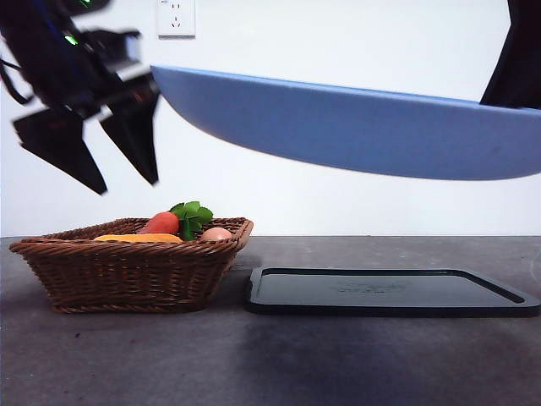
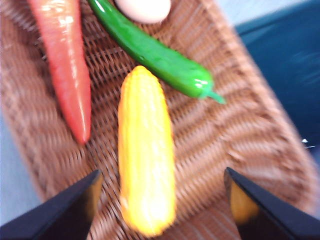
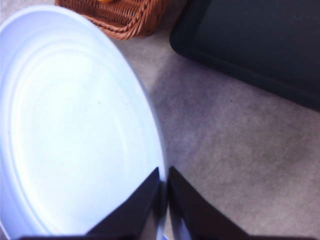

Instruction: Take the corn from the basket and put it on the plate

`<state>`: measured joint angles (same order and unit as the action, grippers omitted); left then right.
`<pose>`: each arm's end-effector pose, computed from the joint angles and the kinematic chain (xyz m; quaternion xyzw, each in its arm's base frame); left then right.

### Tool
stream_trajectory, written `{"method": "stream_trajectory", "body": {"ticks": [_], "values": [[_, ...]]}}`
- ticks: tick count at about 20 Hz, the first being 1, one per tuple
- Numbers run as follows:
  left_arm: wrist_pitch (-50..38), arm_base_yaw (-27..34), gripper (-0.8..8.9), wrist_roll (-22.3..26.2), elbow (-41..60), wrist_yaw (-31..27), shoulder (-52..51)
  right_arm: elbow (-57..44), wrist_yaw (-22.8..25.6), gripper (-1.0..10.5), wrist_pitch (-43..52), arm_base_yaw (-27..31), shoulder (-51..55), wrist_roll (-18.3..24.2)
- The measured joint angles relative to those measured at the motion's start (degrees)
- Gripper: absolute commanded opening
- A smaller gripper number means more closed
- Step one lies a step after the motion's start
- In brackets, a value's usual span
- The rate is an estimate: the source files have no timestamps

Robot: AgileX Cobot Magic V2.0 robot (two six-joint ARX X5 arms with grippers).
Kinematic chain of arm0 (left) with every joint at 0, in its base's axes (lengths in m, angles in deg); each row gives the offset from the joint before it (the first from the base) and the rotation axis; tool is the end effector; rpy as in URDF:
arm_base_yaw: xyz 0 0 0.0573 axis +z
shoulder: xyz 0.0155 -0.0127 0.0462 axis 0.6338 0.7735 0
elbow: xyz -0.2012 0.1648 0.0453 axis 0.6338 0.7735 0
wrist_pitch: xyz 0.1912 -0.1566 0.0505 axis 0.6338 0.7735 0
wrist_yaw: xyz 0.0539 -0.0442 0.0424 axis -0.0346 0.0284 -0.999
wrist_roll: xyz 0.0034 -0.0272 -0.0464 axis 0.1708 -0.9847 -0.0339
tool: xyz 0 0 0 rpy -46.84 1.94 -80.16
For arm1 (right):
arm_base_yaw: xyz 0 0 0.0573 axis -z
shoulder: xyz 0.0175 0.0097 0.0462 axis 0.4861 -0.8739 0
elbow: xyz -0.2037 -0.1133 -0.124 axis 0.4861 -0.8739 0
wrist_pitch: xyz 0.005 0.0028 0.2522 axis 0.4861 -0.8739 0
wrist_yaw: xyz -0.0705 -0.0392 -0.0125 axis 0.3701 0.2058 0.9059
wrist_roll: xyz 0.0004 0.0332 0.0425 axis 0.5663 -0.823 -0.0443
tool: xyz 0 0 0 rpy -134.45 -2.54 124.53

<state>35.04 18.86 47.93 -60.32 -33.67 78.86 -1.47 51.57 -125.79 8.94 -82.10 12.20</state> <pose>0.2970 -0.1147 0.2566 0.0753 0.4622 -0.2217 0.8553 0.1543 0.0731 0.2649 0.1073 0.4822 0.3594 0.7917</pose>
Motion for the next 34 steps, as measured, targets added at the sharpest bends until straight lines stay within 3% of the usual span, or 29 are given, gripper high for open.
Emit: {"method": "stream_trajectory", "body": {"ticks": [5, 11, 15, 17, 21, 27, 29, 34], "values": [[1.4, -0.5, 3.91, 3.2, -5.0, -1.8, 10.7, 0.0, 0.0, 0.0, 0.0, 0.0, 0.1, -0.1], [1.3, -1.0, 3.91, 3.7, -5.0, -2.4, 14.7, 0.0, 0.0, 0.0, 0.1, 0.3, 0.1, -0.4], [1.7, -1.6, 3.75, 3.7, -5.0, -2.4, 16.2, 0.0, 0.0, 0.0, 0.1, 0.3, 0.1, -0.4], [1.9, -1.9, 2.97, 3.7, -5.0, -2.4, 16.3, 0.0, 0.2, 0.0, 0.1, 0.3, 0.1, -0.4], [3.8, -1.9, 2.30, 3.7, -5.2, -2.4, 16.3, 0.0, 1.6, 0.0, 0.1, 0.3, 0.1, -0.4], [10.3, -1.9, 2.30, 2.9, -10.5, -2.3, 13.3, 0.0, 3.7, 0.0, 0.5, 0.3, -0.5, -0.5], [11.5, -1.9, 2.30, 1.8, -13.3, 1.0, 9.1, 0.0, 4.6, 0.0, 2.3, 0.5, -3.6, -0.8], [12.0, -4.3, 2.30, -1.9, -14.3, 19.2, 1.3, 0.0, 3.5, 0.0, 13.0, 1.8, -15.6, -4.7]]}}
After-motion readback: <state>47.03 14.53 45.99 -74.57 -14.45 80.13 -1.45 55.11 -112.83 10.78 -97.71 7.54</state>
